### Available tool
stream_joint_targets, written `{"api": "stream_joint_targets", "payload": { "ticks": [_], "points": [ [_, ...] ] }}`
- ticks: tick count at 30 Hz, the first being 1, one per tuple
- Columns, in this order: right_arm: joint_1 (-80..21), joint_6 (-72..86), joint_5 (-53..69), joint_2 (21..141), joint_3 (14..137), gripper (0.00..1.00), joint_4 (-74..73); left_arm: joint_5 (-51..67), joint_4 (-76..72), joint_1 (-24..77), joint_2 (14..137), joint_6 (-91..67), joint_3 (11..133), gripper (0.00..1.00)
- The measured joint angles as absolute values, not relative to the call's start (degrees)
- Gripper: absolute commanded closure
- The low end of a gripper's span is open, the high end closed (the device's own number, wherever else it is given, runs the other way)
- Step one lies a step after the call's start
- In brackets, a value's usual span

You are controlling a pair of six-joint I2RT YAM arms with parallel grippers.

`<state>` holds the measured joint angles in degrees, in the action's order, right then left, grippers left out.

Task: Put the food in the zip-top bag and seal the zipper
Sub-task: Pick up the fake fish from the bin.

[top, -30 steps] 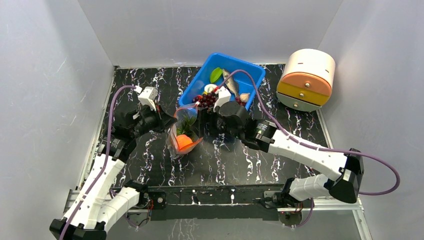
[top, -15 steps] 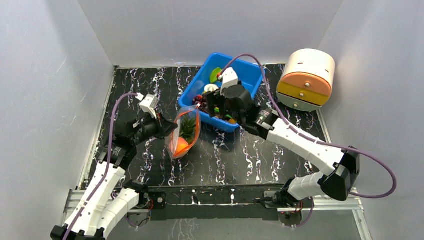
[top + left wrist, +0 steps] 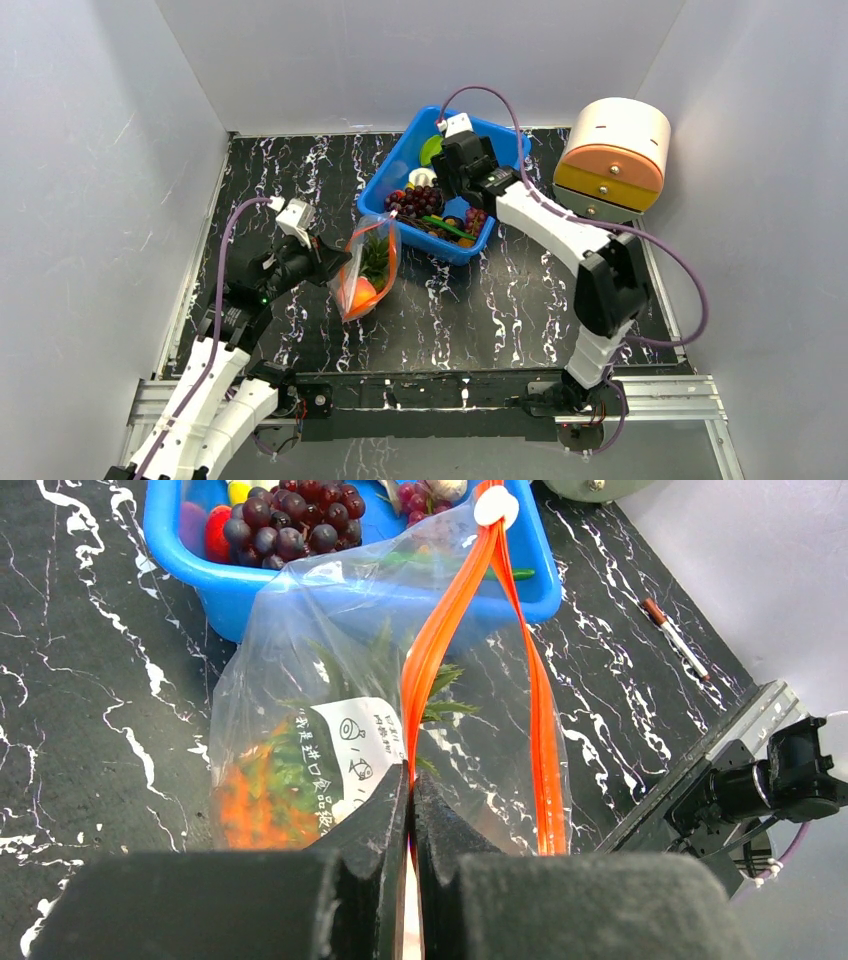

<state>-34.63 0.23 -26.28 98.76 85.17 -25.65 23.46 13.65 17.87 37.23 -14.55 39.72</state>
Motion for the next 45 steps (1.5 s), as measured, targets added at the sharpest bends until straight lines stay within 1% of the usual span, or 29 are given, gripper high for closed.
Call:
{"api": "stream_joint_targets", "payload": {
  "ticks": [7,10,13,15,16,18,19,20,23,28,30,32,38,42,45],
  "points": [
    [-33.06,-2.76,-29.39,111.24,97.32,0.34,-30.33,23.07,13.72,17.87,35.73,-14.28,39.72,1.0],
    [-32.49,-3.75,-30.52,116.6,102.74,0.39,-32.03,22.63,13.72,17.87,35.03,-14.06,39.72,1.0],
    [-31.62,-4.23,-29.67,120.22,105.19,0.44,-31.97,22.06,13.69,17.87,34.48,-13.91,39.72,1.0],
    [-30.55,-4.14,-27.53,121.82,105.34,0.45,-31.2,21.91,13.72,17.87,34.41,-13.89,39.72,1.0],
    [-29.91,-3.95,-26.2,122.54,105.54,0.43,-30.92,21.87,13.72,17.87,34.41,-13.89,39.72,1.0],
    [-28.49,-2.96,-23.44,123.96,105.82,0.34,-29.34,21.85,13.72,17.87,34.41,-13.89,39.72,1.0],
    [-27.97,-2.52,-22.26,124.42,105.89,0.32,-28.42,21.85,13.72,17.87,34.41,-13.89,39.72,1.0],
    [-27.22,-1.91,-20.47,124.99,105.89,0.31,-26.94,21.85,13.72,17.87,34.41,-13.89,39.72,1.0],
    [-24.88,0.86,-14.37,127.22,106.59,0.31,-21.61,21.85,13.72,17.87,34.41,-13.87,39.72,1.0],
    [-21.71,5.91,-10.0,131.94,109.36,0.37,-15.55,21.82,13.72,17.87,34.41,-13.87,39.7,1.0],
    [-20.53,7.81,-8.01,133.78,110.83,0.37,-14.37,21.82,13.72,17.87,34.41,-13.85,39.7,1.0],
    [-19.75,9.02,-7.03,135.37,112.25,0.37,-13.08,21.85,13.72,17.87,34.41,-13.85,39.7,1.0],
    [-18.68,9.78,-5.17,137.36,113.47,0.29,-10.11,21.85,13.69,17.87,34.41,-13.69,39.7,1.0],
    [-18.74,9.26,-3.88,139.76,117.14,0.29,-10.15,21.85,13.69,17.87,34.59,-13.58,39.68,1.0],
    [-18.87,8.6,-3.29,141.14,118.83,0.31,-10.57,21.85,13.69,17.87,34.94,-13.47,39.68,1.0]
  ]
}}
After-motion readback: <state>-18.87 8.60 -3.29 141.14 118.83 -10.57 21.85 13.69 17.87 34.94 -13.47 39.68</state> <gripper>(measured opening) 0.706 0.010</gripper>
